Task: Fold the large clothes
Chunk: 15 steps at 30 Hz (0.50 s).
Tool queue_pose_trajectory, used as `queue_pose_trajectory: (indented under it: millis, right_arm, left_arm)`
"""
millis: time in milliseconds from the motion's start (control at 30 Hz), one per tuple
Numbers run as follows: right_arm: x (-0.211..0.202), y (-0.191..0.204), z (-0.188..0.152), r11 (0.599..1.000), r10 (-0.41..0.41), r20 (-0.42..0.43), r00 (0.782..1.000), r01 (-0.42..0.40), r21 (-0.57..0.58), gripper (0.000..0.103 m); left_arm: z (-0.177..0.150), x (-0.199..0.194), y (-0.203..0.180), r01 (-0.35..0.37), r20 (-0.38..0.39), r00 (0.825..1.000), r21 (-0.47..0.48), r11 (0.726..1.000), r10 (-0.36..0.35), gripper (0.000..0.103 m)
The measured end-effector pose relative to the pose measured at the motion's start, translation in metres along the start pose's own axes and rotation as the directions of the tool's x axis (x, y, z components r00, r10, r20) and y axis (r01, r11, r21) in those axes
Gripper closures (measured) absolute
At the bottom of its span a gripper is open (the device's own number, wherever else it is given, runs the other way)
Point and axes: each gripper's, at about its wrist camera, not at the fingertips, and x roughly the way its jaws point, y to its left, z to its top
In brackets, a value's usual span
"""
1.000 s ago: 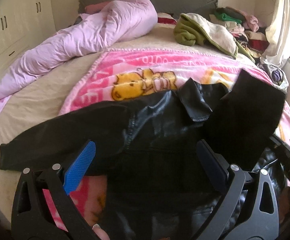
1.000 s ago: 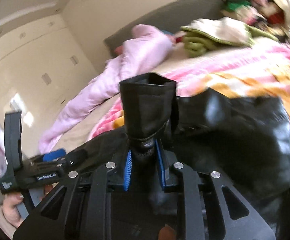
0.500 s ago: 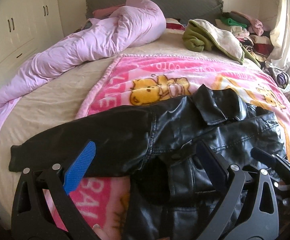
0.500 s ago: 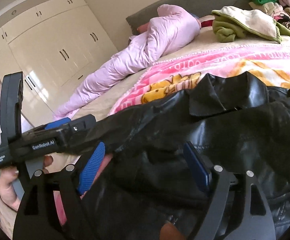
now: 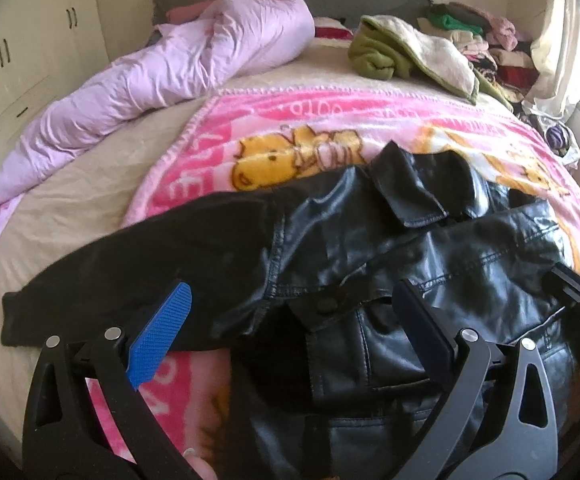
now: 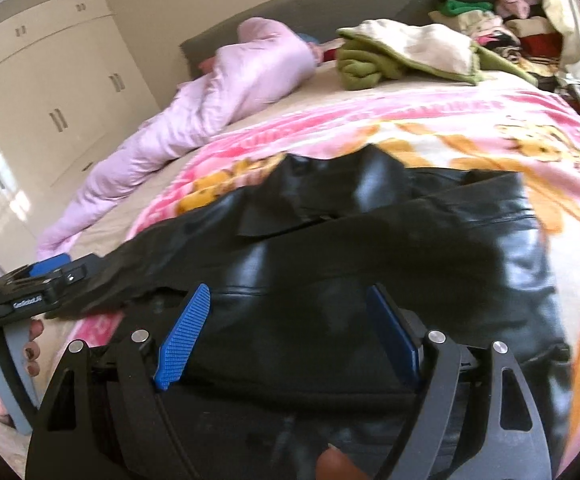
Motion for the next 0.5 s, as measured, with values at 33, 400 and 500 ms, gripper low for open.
queue_pose_trajectory:
  millis: [33, 400, 500]
  right_arm:
    - [-0.001, -0.005, 0.0, 1.0, -0.01, 0.002, 1.0, 0.01, 0.004, 0.023]
    - [-0.013, -0.048, -0.001, 0.991, -0.096, 0.017, 0.995, 0.094, 0.09, 0.021]
    - [-0.016, -0.055, -0.001, 0.99, -0.106, 0.022, 0.994, 0.103, 0.101, 0.021]
  left_arm:
    - [-0.001, 0.002, -0.003, 0.0, -0.004, 1.0, 0.006, 1.0, 0.0, 0.009]
    - [-0.028, 0.059, -0.009, 0.131, -0.146, 0.979, -0.097, 0.987, -0.144, 0.07]
    - [-0.028, 0.05, -0.013, 0.167, -0.097, 0.98, -0.091, 0.982, -0.175, 0.085]
